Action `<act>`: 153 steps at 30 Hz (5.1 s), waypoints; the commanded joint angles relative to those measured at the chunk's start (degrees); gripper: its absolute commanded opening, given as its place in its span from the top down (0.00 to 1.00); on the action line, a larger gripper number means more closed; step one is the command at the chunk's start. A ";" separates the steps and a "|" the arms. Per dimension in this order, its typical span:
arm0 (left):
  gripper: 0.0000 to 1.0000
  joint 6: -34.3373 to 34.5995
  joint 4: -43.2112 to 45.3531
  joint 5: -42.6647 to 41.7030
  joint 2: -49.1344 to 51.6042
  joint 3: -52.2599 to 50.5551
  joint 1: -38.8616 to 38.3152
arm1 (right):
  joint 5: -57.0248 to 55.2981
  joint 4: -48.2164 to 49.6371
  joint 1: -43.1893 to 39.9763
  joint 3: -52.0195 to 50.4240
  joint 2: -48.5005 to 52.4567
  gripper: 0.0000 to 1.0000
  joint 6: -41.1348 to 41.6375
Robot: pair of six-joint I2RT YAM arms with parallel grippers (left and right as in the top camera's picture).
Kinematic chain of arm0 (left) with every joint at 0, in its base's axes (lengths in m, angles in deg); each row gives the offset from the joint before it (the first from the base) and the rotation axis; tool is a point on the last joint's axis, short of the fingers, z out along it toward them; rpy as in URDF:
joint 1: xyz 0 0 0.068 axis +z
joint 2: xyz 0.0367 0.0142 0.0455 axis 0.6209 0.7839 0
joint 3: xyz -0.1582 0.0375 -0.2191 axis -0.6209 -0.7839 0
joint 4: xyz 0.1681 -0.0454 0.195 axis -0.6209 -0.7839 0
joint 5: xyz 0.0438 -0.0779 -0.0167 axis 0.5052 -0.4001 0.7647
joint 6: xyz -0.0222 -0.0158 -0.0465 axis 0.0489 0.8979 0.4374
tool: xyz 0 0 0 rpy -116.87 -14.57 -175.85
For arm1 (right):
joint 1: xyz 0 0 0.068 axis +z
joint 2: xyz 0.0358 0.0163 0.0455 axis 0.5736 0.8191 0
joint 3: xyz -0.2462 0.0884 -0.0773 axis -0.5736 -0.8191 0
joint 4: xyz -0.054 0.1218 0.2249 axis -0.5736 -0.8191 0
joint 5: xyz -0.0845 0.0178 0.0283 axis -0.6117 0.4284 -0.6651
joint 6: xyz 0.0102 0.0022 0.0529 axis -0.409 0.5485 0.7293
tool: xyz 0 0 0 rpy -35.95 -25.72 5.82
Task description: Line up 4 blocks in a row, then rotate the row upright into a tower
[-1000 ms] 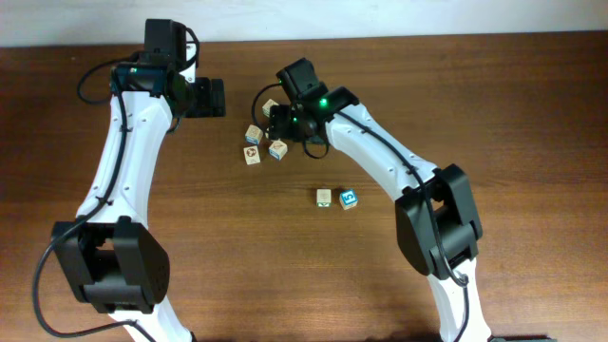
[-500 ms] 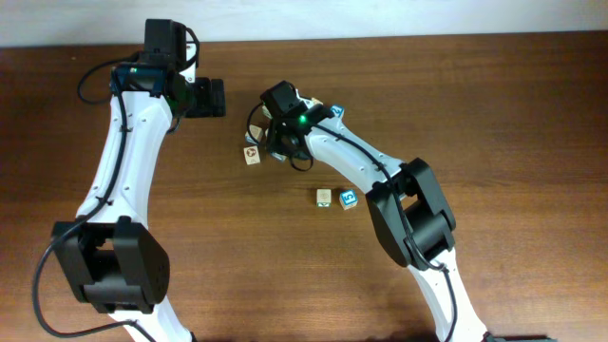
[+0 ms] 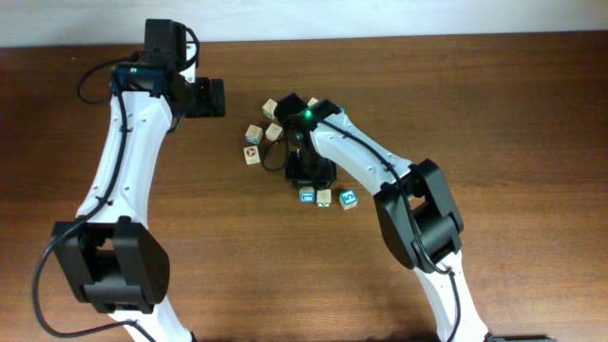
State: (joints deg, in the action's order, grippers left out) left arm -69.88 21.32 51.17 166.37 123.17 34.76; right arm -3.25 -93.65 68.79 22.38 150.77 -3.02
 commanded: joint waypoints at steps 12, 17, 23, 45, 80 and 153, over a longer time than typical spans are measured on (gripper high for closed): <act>0.01 0.94 0.07 0.59 0.74 1.05 0.04 | -14.45 12.72 -10.14 12.55 -1.31 0.43 -5.05; 0.01 0.94 0.07 0.57 0.74 1.05 -0.07 | -21.90 20.46 -10.67 11.98 3.76 0.38 -4.44; 0.01 0.94 0.07 0.59 0.74 1.05 -0.07 | -21.99 22.27 -10.73 11.93 8.22 0.40 -0.22; 0.01 0.94 0.07 0.57 0.74 1.05 -0.07 | -4.72 -19.10 -11.04 29.00 -10.86 0.77 -17.35; 0.01 0.94 0.07 0.59 0.74 1.05 -0.07 | 1.60 12.98 -11.26 -27.71 -18.18 0.68 -3.41; 0.01 0.94 0.07 0.59 0.74 1.05 -0.07 | -0.22 40.22 -0.13 -30.64 -15.28 0.71 3.93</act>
State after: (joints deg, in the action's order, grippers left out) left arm -69.68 21.30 51.19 166.37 123.37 34.70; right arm -6.48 -53.21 67.41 -8.70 134.86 0.47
